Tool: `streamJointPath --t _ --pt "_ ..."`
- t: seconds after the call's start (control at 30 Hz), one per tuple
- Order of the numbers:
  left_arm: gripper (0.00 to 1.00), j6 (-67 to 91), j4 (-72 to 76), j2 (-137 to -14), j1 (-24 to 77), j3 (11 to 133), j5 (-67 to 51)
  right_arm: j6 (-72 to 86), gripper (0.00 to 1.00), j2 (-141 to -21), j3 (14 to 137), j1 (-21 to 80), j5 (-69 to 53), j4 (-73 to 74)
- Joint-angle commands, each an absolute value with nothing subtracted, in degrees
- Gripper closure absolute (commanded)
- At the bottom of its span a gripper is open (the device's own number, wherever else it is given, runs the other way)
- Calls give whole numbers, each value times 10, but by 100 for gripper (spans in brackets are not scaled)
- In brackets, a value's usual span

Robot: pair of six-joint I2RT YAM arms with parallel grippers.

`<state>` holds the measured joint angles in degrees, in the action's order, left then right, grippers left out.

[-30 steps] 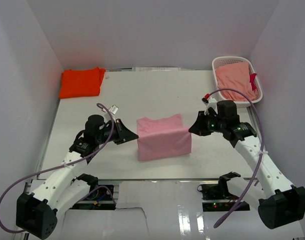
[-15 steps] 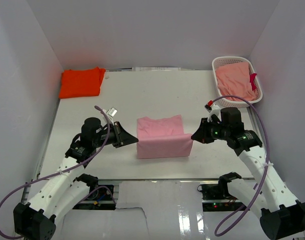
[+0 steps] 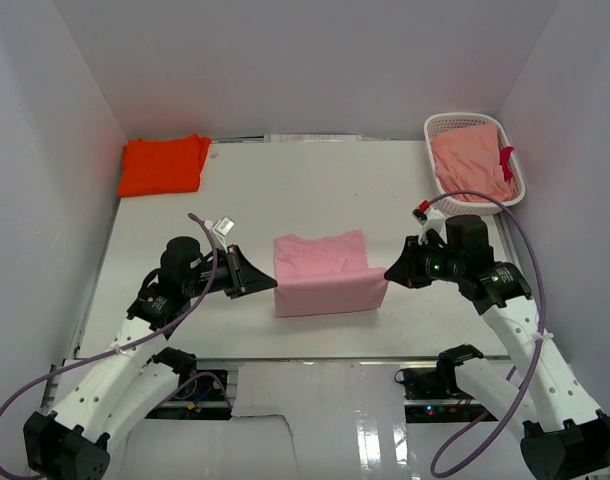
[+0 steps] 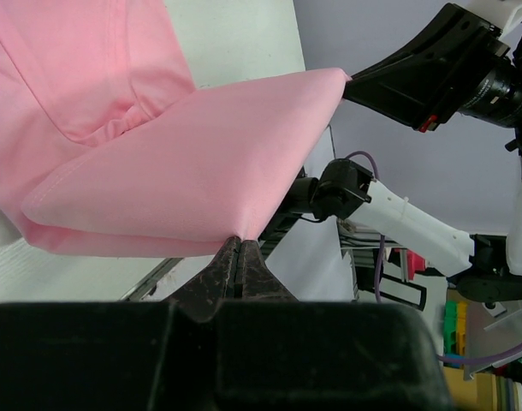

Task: Fold and stack the t-shirts
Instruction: Smooth out wrinkles on the folded tshirt

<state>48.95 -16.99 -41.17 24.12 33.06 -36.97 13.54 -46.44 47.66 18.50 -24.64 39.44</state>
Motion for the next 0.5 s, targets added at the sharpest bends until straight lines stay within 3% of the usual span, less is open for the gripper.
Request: streamJointPath --t 0.0,0.47 --pt "100 484 -182 -415 243 372 -376 135 92 -468 525 188 -254 401" --pt "100 469 -182 -461 242 395 -365 128 92 -508 555 189 -249 389"
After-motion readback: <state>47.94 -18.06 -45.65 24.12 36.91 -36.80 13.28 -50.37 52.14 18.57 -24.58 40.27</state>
